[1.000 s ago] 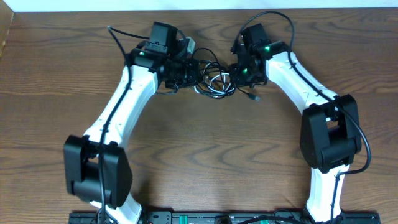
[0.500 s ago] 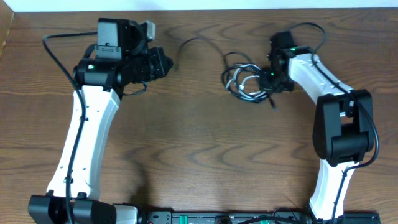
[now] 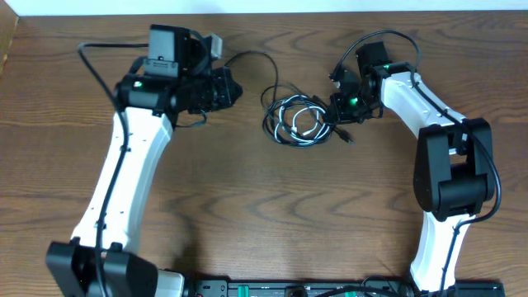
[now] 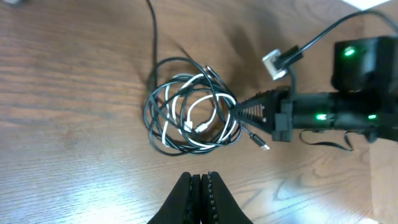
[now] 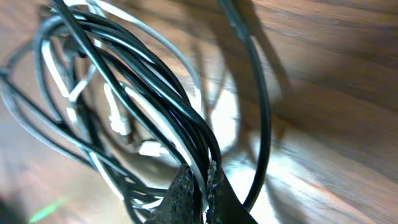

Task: Untangle cables

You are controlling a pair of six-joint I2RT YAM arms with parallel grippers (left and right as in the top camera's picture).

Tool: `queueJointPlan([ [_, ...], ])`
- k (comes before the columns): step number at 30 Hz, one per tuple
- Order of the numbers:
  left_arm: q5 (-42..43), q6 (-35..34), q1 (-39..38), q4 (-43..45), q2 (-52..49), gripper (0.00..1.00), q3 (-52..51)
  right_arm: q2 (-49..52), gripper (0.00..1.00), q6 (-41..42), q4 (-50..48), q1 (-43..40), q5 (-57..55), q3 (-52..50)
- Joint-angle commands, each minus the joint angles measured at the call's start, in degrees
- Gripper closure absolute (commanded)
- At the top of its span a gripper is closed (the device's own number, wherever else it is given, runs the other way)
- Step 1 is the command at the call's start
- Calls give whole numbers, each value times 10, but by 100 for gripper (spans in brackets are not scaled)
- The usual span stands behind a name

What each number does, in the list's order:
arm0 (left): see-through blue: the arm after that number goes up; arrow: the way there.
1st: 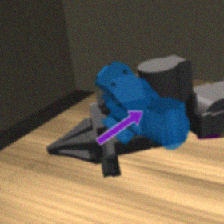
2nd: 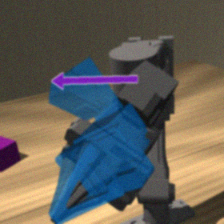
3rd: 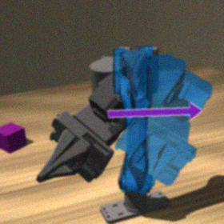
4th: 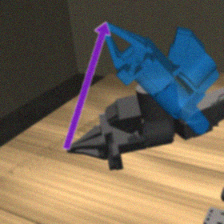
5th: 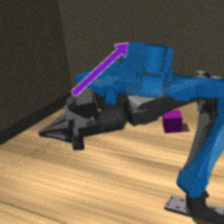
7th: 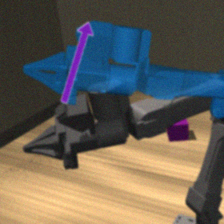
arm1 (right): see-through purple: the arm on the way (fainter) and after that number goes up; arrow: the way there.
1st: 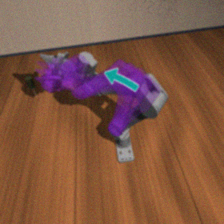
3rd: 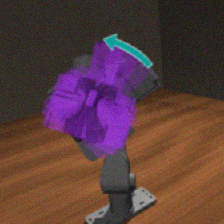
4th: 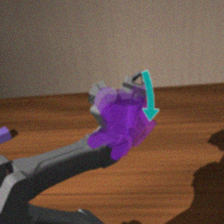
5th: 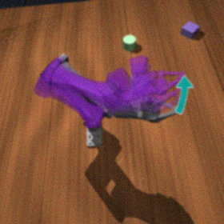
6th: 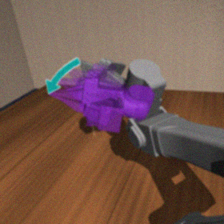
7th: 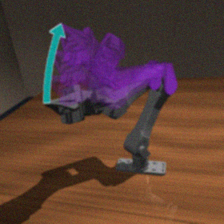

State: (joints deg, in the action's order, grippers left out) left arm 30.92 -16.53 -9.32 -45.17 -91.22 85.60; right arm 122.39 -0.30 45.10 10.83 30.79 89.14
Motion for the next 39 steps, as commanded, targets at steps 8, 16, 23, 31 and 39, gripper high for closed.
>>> queueJointPlan([
  [8,-3,-1,-44,34,-66,92,9,-64,99,-157,24,-1,298,9],
  [16,1,-1,-49,49,-78,67,9,-64,99,-218,35,-4,457,9],
  [23,1,-1,-49,50,-78,64,9,-64,98,-137,36,-2,274,9],
  [31,-6,-10,-49,31,-96,63,7,-54,77,-122,29,41,-6,8],
  [39,-10,-79,-49,1,-157,64,7,-42,63,-177,24,103,-95,7],
])
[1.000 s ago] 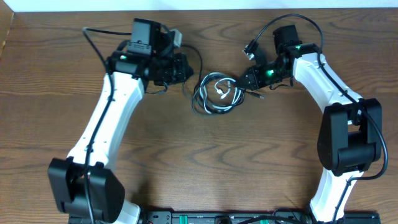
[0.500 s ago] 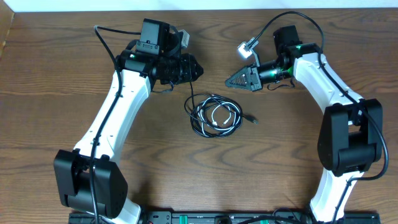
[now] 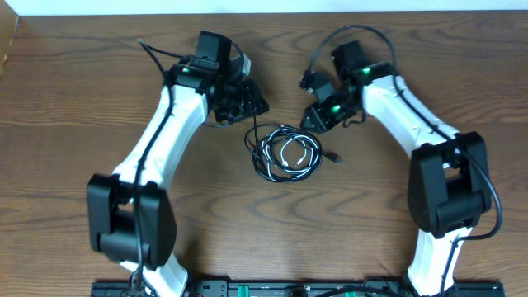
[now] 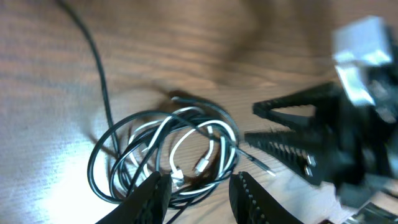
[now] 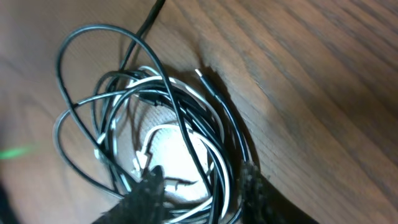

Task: Untangle cables

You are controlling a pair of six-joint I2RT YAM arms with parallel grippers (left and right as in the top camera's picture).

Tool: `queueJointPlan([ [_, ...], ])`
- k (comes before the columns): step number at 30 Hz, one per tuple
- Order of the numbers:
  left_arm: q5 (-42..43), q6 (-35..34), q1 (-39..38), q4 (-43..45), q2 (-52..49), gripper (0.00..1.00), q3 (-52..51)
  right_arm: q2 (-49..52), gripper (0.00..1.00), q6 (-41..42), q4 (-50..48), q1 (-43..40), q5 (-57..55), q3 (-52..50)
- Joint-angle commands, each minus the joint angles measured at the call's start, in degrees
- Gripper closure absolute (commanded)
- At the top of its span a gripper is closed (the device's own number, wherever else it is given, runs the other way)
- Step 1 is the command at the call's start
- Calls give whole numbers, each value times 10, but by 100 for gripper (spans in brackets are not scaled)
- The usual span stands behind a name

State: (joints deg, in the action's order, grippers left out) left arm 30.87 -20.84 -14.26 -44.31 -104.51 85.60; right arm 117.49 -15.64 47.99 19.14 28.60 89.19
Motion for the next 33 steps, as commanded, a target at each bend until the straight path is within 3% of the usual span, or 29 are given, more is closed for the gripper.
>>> queueJointPlan([
  [1,-13,-44,1,-12,-31,63,7,7,61,-24,-7,27,-91,6],
  [5,-51,-61,1,-37,-42,63,7,14,61,-31,-10,40,-127,6],
  [22,-50,-65,-2,-43,-45,63,-20,63,70,-63,-11,56,-120,3],
  [24,-50,-65,-6,-41,-45,63,-20,70,76,-63,-12,56,-120,3],
  [28,-50,-65,-24,-29,-45,64,-20,84,99,-53,-20,55,-120,3],
  [33,-50,-74,-36,-20,-45,63,-20,84,99,-5,-35,53,-118,3],
])
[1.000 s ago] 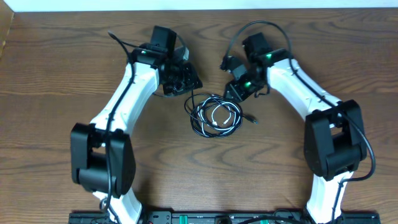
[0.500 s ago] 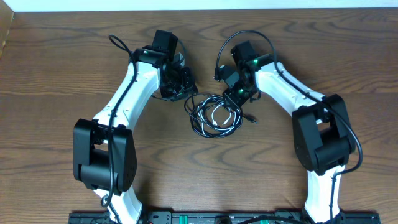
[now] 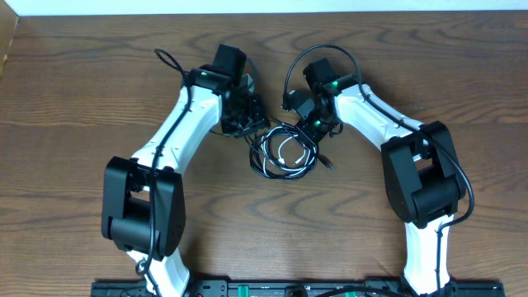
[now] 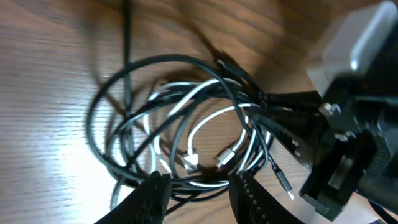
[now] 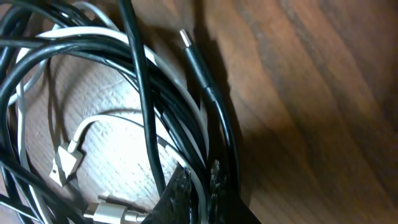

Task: Untangle cables

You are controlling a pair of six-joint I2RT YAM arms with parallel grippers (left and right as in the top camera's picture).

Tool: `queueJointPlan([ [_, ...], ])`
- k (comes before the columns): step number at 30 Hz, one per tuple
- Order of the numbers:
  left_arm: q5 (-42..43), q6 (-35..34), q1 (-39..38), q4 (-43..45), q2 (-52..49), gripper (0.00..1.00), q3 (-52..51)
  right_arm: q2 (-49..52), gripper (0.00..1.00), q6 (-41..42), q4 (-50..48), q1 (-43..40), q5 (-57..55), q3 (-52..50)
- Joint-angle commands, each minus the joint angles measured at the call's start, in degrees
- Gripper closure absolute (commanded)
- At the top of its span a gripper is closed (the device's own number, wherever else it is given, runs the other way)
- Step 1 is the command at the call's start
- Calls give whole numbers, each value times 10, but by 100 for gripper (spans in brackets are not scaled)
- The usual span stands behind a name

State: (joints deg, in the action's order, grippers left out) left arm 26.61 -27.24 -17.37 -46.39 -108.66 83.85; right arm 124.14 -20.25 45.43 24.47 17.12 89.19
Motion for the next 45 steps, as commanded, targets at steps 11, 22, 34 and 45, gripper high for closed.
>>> queueJointPlan([
  [11,-8,-31,-17,11,-3,59,-3,-17,99,79,-9,-73,280,12],
  [22,-7,-35,-17,24,-3,58,-3,-30,99,36,16,-140,525,12],
  [34,-3,-35,-17,25,-3,57,-3,-30,99,81,21,-143,383,11],
  [45,-46,-35,-17,28,-3,52,-3,-30,78,100,19,-86,116,11],
])
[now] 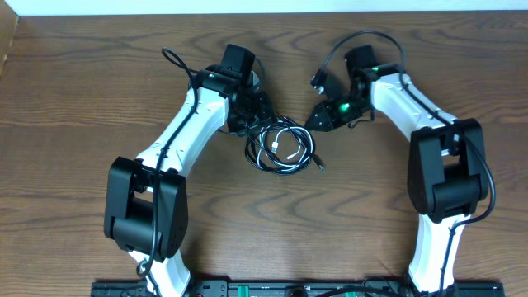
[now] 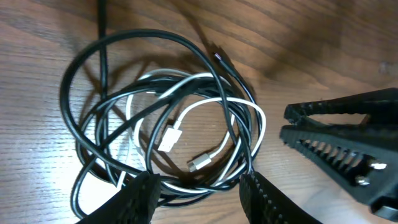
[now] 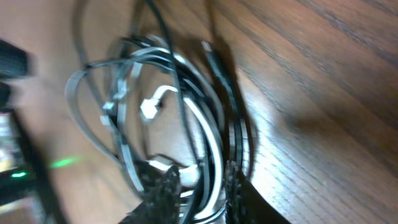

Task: Untangle cables

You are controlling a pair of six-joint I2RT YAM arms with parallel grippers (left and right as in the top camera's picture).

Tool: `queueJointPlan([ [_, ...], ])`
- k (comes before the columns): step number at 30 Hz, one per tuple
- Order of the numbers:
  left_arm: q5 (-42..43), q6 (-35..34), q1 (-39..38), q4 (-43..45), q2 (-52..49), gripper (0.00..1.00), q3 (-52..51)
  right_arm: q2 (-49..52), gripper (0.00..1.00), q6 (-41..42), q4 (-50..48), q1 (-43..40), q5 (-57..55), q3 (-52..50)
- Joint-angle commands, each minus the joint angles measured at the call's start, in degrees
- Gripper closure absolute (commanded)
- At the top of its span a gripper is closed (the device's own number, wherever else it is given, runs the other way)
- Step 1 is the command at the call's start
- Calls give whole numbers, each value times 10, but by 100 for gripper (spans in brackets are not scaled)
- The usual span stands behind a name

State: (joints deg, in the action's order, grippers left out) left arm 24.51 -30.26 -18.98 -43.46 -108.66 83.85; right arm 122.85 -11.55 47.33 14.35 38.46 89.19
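Note:
A tangle of black and white cables lies coiled on the wooden table between both arms. In the left wrist view the coil shows a white plug and a silver plug inside its loops. My left gripper is open, its fingers straddling the coil's near edge. My right gripper is open at the coil's upper right. The blurred coil shows strands between its fingers. Whether they touch the cable I cannot tell. The right gripper's fingers stand apart beside the coil.
Bare brown table surrounds the coil. One black cable end with a plug sticks out at the coil's lower right. A black base rail runs along the front edge. Each arm carries its own black camera lead near the wrist.
My right gripper was shut at the coil's upper right edge; it is now open and a little farther right. The left gripper stands wider open, and the coil lies slightly leftward.
First my right gripper was shut on the coil at the right while the left, shut, was far to the left. Then both were open with the coil lying mid-table. Later the right was shut at the coil's edge with the left open over it. Now both are open.

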Motion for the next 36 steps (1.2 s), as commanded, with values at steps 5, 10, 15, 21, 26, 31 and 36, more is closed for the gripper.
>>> queueJointPlan([
  [5,-32,-3,-1,-1,-4,52,-3,-17,77,12,-5,42,-147,11],
  [10,-32,-3,-1,-2,-9,52,-3,-10,78,29,-28,71,-225,10],
  [15,-32,-3,-1,-2,-24,52,-4,7,80,32,-33,85,-238,10],
  [21,-33,-3,-2,2,-26,52,-18,12,85,87,-38,86,-350,9],
  [26,-47,-5,-17,39,-26,52,-76,17,85,94,-43,86,-366,9],
  [31,-47,-9,-19,78,-26,52,-112,20,85,94,-42,87,-366,6],
  [36,-73,-30,-20,90,-26,52,-129,20,86,122,-40,87,-381,6],
])
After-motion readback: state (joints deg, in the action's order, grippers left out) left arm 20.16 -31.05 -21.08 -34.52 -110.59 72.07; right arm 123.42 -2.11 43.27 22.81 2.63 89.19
